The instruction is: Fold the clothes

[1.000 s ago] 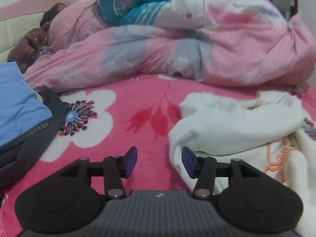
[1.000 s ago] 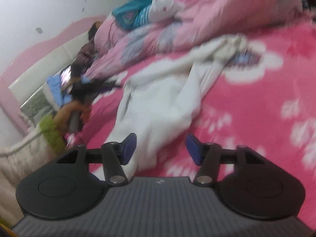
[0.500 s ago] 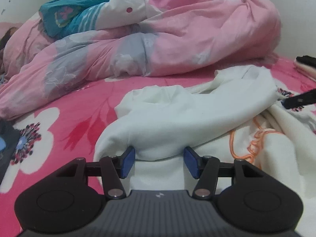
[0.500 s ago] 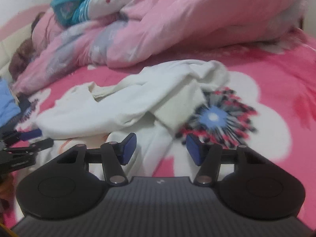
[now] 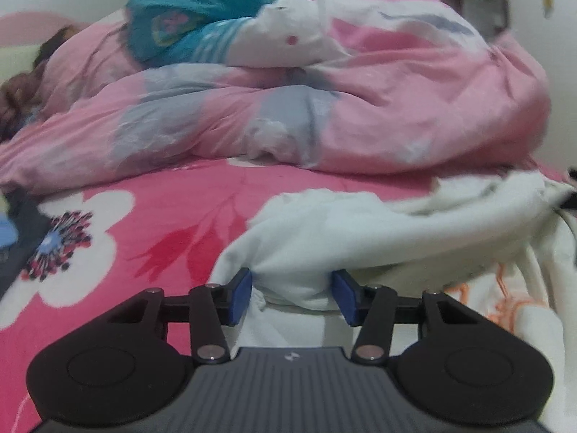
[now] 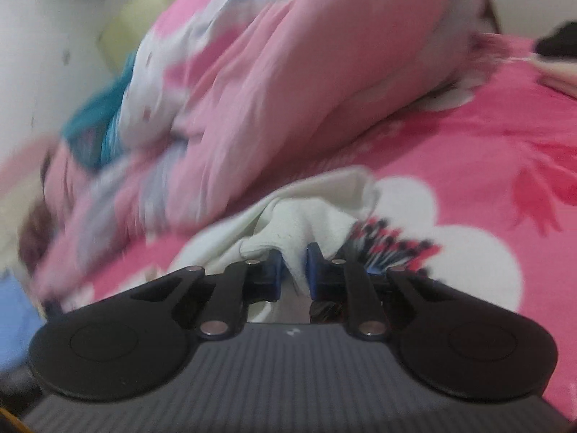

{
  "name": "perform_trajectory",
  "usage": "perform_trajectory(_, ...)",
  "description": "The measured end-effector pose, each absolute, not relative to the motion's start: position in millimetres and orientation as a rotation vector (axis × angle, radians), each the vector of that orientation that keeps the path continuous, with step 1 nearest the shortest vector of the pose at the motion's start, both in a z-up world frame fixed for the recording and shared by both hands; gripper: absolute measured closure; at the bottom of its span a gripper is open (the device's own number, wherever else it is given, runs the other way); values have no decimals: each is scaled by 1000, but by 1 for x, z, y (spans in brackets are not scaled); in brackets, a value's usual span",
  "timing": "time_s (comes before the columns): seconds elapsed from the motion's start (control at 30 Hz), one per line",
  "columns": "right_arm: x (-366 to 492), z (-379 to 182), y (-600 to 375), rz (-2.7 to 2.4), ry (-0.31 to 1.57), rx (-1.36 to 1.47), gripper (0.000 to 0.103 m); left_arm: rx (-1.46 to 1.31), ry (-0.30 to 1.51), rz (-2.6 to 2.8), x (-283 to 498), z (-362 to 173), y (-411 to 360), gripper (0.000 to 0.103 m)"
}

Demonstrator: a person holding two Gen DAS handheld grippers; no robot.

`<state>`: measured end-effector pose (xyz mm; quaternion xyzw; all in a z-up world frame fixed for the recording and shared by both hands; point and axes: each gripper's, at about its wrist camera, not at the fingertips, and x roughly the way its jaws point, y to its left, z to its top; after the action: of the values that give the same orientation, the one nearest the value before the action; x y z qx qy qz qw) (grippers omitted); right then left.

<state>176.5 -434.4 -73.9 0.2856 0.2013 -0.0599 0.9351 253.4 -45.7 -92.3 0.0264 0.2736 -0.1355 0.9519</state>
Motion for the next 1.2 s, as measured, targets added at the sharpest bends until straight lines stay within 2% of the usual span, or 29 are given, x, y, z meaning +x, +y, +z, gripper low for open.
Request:
perform_trajectory(0.07,165,-75,-451,-138,346,672,91,16,564,-233,258,-91,-37,61)
perform_trajectory(0.1,161,-77,-456,-150,322,694,91,2,567,-209,261,-90,-32,62)
perform_trajectory(0.17,156,-84,-468,-181,287,744,91,-20,585,-153,269,-91,-22,56)
perform_trajectory(0.4,171,-154,-517,-215,387,1076,91,-205,715,-86,288,-95,28,56)
perform_trajectory(0.53,162,-141,-519,-173,407,1069,74,-257,724,-171,263,-81,44,40)
perform_trajectory(0.63,150,-129,-509,-119,473,1008,65,-249,766,-268,246,-76,42,30)
perform_trajectory(0.8,138,-122,-476,-28,606,861,61,-39,829,-354,223,-89,2,31)
perform_trajectory(0.87,141,-119,-458,-30,626,771,60,73,813,-315,220,-94,-17,41)
perform_trajectory(0.9,144,-118,-453,-28,630,749,60,112,802,-294,218,-95,-24,51)
perform_trajectory(0.97,151,-115,-445,-25,637,707,67,108,790,-278,218,-94,-28,70)
perform_trajectory(1.0,155,-114,-441,-24,641,685,80,101,785,-271,219,-92,-28,91)
perform_trajectory(1.03,157,-113,-438,-37,651,660,94,95,779,-253,219,-90,-27,95)
perform_trajectory(1.1,156,-111,-439,-60,640,654,99,58,758,-228,220,-82,-19,95)
perform_trajectory(1.2,142,-97,-447,-80,559,660,100,-2,697,-212,218,-60,-2,97)
